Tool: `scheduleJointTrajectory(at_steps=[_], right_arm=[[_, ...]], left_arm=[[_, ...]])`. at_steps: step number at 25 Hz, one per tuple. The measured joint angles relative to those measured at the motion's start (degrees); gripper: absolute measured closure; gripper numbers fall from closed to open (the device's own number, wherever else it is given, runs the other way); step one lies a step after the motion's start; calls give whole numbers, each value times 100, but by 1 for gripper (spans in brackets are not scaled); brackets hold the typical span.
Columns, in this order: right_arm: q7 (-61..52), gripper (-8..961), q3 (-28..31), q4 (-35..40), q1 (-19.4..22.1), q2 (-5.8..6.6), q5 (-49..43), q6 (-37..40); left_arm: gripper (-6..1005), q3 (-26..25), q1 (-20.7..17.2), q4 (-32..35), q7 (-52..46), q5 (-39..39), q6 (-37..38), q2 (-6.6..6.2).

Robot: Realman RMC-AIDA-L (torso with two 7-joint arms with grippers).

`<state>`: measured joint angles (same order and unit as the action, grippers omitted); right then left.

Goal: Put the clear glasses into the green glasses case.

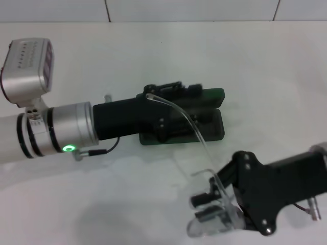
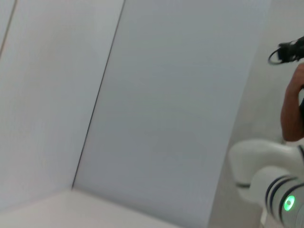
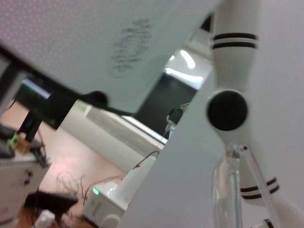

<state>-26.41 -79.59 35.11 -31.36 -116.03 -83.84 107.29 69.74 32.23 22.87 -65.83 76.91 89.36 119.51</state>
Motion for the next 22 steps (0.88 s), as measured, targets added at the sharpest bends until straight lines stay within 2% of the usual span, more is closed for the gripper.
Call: scheduleJointTrajectory(at_steps=[3, 6, 12, 17, 22], right_arm=[[-151, 829, 24, -802, -484, 1, 146, -79], [-532, 829, 57, -1086, -693, 1, 166, -309], [-1232, 829, 58, -1068, -715, 12, 168, -725], [-1393, 830, 171, -1066, -685, 27, 167, -823], [-1435, 831, 211, -1095, -674, 1, 166, -1023]], left_arm=[[333, -13, -20, -132, 624, -362, 189, 73], [333, -11, -38, -479, 1298, -821, 557, 84], [334, -13, -213, -886, 2407, -1315, 1037, 98], [334, -13, -285, -924, 2633, -1334, 1060, 117], [333, 7, -169, -1106, 2754, -1299, 1063, 126]])
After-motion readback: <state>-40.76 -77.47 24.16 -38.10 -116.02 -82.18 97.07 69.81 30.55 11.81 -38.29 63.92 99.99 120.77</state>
